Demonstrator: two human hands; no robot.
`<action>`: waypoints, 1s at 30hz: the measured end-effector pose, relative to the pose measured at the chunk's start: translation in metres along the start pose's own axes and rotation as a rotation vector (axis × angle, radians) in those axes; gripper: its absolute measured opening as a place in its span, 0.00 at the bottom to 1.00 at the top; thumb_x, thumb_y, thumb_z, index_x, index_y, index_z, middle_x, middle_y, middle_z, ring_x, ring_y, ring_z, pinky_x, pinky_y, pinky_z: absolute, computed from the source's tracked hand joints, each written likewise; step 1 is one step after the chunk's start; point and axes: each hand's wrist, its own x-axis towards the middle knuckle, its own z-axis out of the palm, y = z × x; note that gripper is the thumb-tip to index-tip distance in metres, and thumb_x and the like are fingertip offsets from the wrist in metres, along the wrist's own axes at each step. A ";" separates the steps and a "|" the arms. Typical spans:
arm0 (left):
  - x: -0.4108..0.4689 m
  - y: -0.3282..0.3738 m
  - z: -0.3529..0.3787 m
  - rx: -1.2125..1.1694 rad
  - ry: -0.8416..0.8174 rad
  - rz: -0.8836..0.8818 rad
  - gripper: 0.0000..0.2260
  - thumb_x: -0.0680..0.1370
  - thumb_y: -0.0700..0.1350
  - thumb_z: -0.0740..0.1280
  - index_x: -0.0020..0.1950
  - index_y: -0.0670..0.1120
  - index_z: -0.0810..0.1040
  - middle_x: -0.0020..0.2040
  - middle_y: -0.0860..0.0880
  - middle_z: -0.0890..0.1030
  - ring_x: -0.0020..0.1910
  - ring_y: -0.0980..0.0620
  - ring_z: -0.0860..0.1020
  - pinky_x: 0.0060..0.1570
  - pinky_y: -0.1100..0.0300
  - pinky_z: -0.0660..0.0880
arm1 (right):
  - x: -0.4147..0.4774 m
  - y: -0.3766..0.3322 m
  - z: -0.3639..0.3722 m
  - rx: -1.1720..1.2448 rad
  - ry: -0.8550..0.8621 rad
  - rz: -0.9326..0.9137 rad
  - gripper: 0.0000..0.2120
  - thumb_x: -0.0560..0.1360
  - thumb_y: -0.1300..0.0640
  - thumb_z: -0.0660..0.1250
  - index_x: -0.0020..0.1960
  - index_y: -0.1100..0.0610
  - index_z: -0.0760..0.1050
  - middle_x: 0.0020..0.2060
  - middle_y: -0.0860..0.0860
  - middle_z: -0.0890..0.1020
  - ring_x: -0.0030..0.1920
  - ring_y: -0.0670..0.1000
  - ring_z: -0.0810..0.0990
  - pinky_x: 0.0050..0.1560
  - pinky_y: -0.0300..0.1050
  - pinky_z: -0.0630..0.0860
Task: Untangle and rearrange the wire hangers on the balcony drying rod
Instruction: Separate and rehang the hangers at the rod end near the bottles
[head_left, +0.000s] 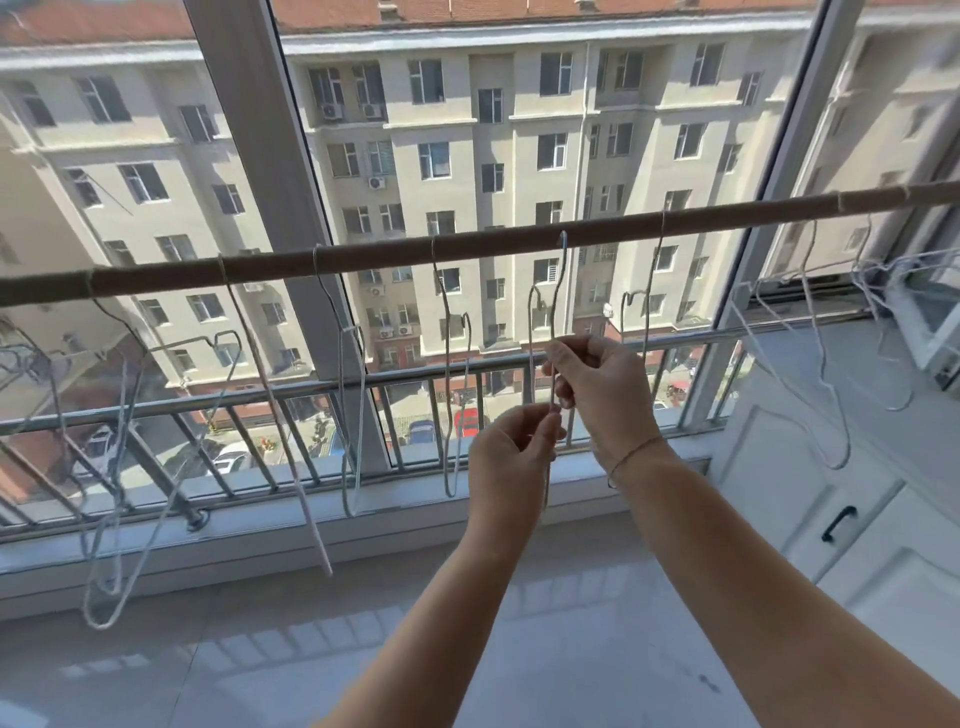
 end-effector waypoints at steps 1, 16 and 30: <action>0.006 0.006 0.001 -0.007 0.024 0.005 0.04 0.76 0.42 0.68 0.46 0.49 0.82 0.34 0.53 0.83 0.33 0.59 0.79 0.37 0.66 0.76 | 0.005 -0.005 0.003 0.005 0.003 -0.011 0.05 0.74 0.61 0.67 0.39 0.56 0.77 0.29 0.53 0.78 0.24 0.45 0.73 0.26 0.36 0.71; 0.033 0.016 0.005 0.128 0.069 -0.053 0.05 0.76 0.44 0.67 0.50 0.46 0.81 0.42 0.47 0.84 0.41 0.52 0.80 0.48 0.54 0.77 | 0.037 0.000 0.010 -0.099 -0.006 0.104 0.06 0.75 0.62 0.65 0.47 0.63 0.79 0.30 0.53 0.78 0.27 0.48 0.74 0.30 0.40 0.72; 0.019 0.057 0.093 0.155 0.003 0.314 0.10 0.76 0.43 0.68 0.56 0.46 0.79 0.47 0.51 0.81 0.45 0.58 0.79 0.45 0.74 0.72 | 0.047 -0.024 -0.108 -0.361 0.332 -0.215 0.11 0.75 0.59 0.66 0.56 0.60 0.77 0.47 0.55 0.83 0.45 0.52 0.81 0.48 0.40 0.79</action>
